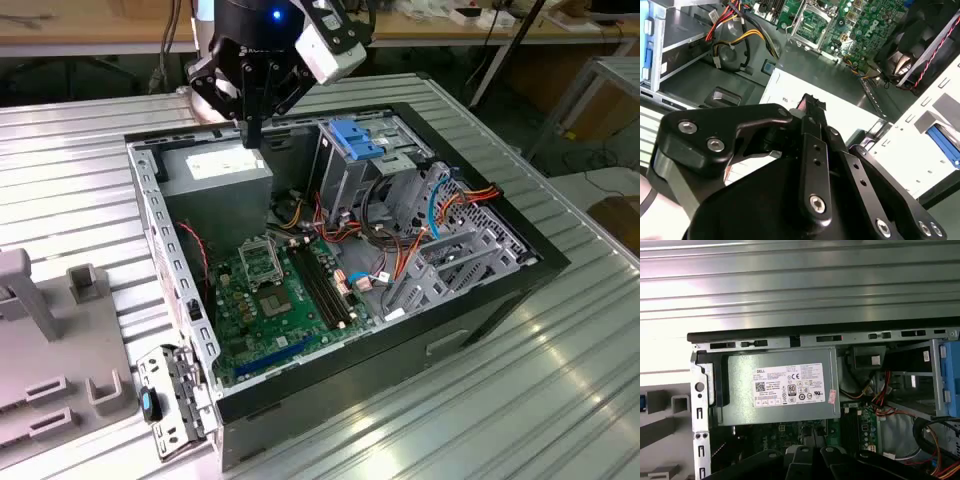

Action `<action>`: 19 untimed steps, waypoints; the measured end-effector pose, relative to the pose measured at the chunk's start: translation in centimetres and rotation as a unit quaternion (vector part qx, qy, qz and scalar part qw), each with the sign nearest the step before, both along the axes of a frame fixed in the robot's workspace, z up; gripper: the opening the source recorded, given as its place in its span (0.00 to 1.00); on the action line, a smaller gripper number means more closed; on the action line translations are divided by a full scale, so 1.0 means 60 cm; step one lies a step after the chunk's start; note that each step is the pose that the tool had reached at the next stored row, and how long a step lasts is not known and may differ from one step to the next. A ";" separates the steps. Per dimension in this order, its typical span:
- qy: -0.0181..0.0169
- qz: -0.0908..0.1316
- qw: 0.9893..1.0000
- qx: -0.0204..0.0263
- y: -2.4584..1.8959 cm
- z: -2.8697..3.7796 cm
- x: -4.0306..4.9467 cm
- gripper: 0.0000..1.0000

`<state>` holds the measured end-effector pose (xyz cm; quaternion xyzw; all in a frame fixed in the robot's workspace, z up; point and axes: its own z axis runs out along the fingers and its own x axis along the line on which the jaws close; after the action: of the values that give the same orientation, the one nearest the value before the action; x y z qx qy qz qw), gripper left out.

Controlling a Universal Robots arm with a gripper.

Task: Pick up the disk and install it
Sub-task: 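Reach for the disk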

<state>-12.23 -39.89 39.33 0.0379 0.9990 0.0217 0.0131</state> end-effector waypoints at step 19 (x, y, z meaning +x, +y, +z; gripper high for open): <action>0.000 0.000 1.000 0.000 -0.0001 0.000 -0.061 0.11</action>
<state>-15.91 -39.90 39.33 0.0379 0.9990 0.0217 0.0131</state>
